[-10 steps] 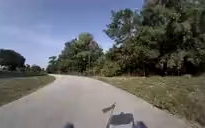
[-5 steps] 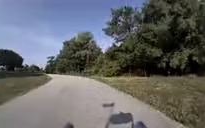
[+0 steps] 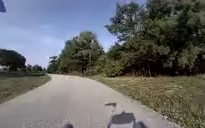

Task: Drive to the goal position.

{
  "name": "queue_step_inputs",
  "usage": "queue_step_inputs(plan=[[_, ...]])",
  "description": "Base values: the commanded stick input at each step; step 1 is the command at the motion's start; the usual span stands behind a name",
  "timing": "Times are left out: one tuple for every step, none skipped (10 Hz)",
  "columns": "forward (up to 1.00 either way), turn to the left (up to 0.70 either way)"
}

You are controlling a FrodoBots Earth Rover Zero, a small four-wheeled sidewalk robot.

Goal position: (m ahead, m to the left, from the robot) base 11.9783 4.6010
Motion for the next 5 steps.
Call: queue_step_inputs(plan=[[1.0,0.39],[1.0,0.4],[1.0,0.4],[1.0,0.4],[1.0,0.4]])
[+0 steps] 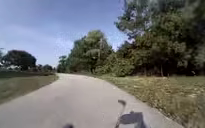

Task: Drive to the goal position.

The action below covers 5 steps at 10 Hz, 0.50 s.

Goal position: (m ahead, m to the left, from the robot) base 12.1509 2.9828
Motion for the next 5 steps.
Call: queue_step_inputs(plan=[[1.0,0.4],[1.0,0.4],[1.0,0.33],[1.0,0.08],[1.0,0.08]])
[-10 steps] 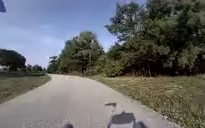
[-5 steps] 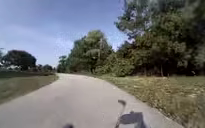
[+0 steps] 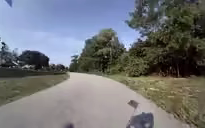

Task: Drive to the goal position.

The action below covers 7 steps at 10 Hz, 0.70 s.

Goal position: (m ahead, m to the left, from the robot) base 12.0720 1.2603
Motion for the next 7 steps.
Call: queue_step_inputs(plan=[[1.0,0.07],[1.0,0.06],[1.0,0.04],[1.0,0.02],[1.0,0.02],[1.0,0.02],[1.0,0.02]])
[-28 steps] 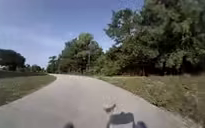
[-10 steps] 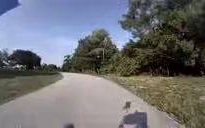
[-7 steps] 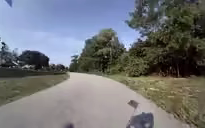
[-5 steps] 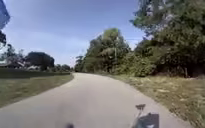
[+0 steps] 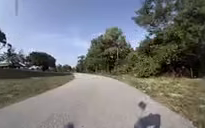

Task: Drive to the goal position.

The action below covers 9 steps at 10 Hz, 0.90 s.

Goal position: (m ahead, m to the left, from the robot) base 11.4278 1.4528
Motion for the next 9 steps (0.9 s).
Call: queue_step_inputs(plan=[[1.0,0.02],[1.0,0.02],[1.0,0.02],[1.0,0.02],[1.0,0.02],[1.0,0.02],[1.0,0.02],[1.0,0.02],[1.0,0.02]])
